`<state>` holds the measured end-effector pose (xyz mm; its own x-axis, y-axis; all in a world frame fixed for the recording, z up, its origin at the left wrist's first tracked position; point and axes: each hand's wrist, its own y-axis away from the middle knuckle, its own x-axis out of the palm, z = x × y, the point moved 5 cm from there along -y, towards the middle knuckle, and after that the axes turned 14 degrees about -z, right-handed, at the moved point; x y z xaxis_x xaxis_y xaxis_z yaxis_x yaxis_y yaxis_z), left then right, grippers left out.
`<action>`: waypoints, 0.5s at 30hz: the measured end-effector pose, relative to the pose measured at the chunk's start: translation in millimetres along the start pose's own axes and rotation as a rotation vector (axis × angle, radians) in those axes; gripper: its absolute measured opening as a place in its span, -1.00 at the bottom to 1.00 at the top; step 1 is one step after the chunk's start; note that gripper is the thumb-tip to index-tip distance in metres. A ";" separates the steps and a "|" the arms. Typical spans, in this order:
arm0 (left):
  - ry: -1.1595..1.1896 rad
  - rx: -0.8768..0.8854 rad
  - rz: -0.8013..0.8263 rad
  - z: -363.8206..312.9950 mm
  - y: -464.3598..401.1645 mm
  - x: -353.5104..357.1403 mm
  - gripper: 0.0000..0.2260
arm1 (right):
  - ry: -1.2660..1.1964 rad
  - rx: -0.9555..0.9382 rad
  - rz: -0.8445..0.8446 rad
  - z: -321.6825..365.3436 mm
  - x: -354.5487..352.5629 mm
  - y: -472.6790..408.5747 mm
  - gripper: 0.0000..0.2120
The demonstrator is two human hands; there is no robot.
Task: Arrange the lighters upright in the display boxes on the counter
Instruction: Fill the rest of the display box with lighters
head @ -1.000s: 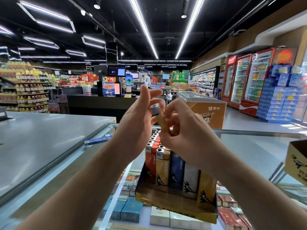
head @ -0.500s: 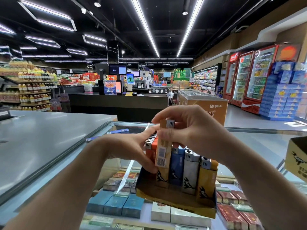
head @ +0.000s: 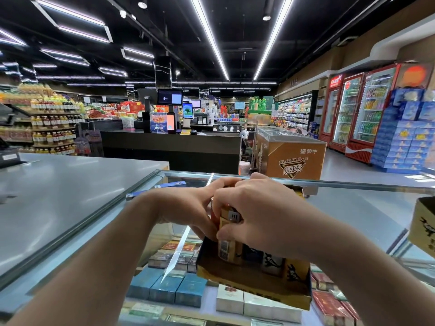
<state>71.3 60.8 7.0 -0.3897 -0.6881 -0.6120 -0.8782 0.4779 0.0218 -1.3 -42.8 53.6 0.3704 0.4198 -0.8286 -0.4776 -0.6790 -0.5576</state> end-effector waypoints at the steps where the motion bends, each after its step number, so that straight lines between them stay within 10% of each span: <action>1: 0.006 0.000 -0.010 -0.1 -0.1 0.1 -0.23 | 0.009 -0.001 0.008 -1.3 -0.3 0.4 -0.81; 15: -0.029 -0.042 -0.039 0.9 1.9 -0.3 -0.13 | 0.102 -0.020 0.050 -1.7 -0.7 -0.9 -0.83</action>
<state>70.0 62.4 6.5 -0.3469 -0.6895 -0.6358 -0.9037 0.4272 0.0298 0.3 -43.5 54.8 0.4258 0.3224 -0.8454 -0.4821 -0.7099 -0.5135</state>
